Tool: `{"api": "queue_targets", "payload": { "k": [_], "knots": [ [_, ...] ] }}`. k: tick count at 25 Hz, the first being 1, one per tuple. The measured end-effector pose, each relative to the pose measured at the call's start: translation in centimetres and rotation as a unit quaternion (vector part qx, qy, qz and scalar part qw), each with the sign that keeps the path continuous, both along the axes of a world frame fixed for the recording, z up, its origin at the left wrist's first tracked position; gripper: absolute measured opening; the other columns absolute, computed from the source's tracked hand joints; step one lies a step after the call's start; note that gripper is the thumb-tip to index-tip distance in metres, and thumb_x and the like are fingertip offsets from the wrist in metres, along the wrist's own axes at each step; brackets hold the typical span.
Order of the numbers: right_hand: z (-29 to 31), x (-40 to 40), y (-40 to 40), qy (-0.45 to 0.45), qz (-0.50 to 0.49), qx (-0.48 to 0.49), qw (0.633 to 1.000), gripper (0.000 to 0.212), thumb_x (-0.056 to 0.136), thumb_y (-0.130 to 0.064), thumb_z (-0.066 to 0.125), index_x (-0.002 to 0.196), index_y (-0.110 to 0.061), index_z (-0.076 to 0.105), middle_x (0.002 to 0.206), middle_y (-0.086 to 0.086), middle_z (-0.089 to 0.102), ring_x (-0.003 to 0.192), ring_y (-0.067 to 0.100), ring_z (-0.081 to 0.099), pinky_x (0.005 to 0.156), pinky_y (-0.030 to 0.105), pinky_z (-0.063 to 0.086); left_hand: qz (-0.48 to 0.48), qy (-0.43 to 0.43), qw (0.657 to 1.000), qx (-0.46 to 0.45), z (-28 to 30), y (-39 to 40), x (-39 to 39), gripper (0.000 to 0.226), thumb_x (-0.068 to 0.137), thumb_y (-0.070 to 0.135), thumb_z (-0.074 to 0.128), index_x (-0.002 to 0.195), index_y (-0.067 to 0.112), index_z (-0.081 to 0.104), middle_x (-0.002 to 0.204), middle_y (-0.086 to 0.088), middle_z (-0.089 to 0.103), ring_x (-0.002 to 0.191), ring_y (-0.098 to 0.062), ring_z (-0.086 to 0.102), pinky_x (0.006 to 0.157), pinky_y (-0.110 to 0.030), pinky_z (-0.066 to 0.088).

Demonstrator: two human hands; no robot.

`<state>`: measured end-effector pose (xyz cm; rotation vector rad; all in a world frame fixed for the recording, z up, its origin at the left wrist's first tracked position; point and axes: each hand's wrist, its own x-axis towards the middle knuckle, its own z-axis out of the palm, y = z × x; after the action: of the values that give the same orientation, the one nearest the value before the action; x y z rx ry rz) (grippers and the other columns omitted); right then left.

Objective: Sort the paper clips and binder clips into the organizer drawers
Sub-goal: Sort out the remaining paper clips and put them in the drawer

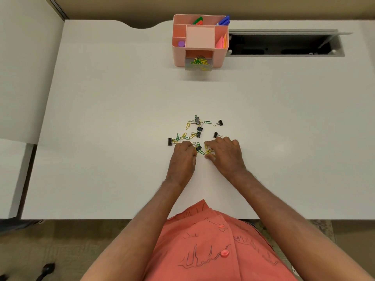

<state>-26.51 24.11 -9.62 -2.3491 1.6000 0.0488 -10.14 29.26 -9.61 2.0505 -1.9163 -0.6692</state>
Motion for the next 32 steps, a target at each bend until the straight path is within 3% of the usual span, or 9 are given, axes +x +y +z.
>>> {"api": "queue_targets", "payload": {
  "k": [8,14,19,26,28,30,32],
  "knots": [
    [-0.3,-0.2,-0.4,-0.003,0.047,-0.024,0.999,0.021,0.091,-0.036,0.070,0.111,-0.029,0.071,0.094,-0.006,0.071,0.097,0.022,0.062,0.082,0.037,0.033,0.038,-0.027,0.999,0.028,0.5,-0.6,-0.5,0.016,0.093,0.001,0.050,0.095,0.011,0.062,0.098,-0.004,0.060,0.094,-0.024,0.054,0.069,-0.036,0.046],
    [-0.9,-0.6,-0.6,0.008,0.068,-0.068,0.995,0.019,0.090,-0.027,0.061,0.107,-0.026,0.069,0.091,-0.004,0.068,0.092,0.023,0.062,0.079,0.039,0.036,0.080,0.008,0.995,0.055,0.4,-1.3,-0.6,0.031,0.093,0.003,0.056,0.122,0.013,0.061,0.115,-0.008,0.064,0.107,-0.026,0.058,0.086,-0.036,0.048],
    [-0.7,-0.3,-1.2,-0.026,0.011,-0.064,0.998,0.017,0.090,-0.024,0.059,0.100,-0.026,0.072,0.091,-0.004,0.067,0.088,0.022,0.061,0.076,0.039,0.037,0.072,-0.005,0.995,0.069,0.3,-1.7,-0.5,0.019,0.095,0.004,0.055,0.106,0.010,0.069,0.110,-0.009,0.061,0.100,-0.027,0.058,0.081,-0.035,0.047],
    [-0.1,0.3,-1.5,-0.112,-0.067,-0.006,0.991,0.009,0.096,-0.027,0.065,0.099,-0.031,0.072,0.092,-0.012,0.072,0.089,0.014,0.060,0.084,0.036,0.037,0.012,-0.022,0.997,0.068,1.0,-1.9,0.7,0.011,0.093,0.007,0.053,0.092,0.013,0.063,0.102,-0.004,0.059,0.089,-0.025,0.057,0.067,-0.034,0.047],
    [0.4,0.7,-1.6,-0.213,-0.145,0.059,0.964,0.009,0.096,-0.025,0.067,0.101,-0.029,0.074,0.092,-0.015,0.073,0.087,0.007,0.063,0.086,0.029,0.044,-0.001,-0.013,0.997,0.071,1.0,-2.0,1.4,0.011,0.094,0.009,0.054,0.093,0.016,0.063,0.097,-0.001,0.063,0.086,-0.023,0.059,0.065,-0.032,0.046],
    [0.8,0.7,-2.0,-0.319,-0.238,0.136,0.907,0.013,0.095,-0.020,0.068,0.104,-0.026,0.076,0.092,-0.014,0.074,0.085,0.000,0.067,0.080,0.018,0.051,-0.002,0.011,0.996,0.088,1.0,-2.2,2.0,0.012,0.094,0.012,0.056,0.095,0.019,0.065,0.096,0.002,0.066,0.086,-0.021,0.061,0.066,-0.030,0.045],
    [1.1,0.8,-2.3,-0.396,-0.305,0.196,0.844,0.016,0.094,-0.015,0.070,0.105,-0.023,0.076,0.091,-0.008,0.076,0.083,0.001,0.071,0.074,0.017,0.053,0.003,0.037,0.994,0.106,1.0,-2.2,2.7,0.013,0.094,0.016,0.058,0.098,0.024,0.067,0.096,0.006,0.069,0.087,-0.018,0.062,0.068,-0.029,0.047]
  ]
}}
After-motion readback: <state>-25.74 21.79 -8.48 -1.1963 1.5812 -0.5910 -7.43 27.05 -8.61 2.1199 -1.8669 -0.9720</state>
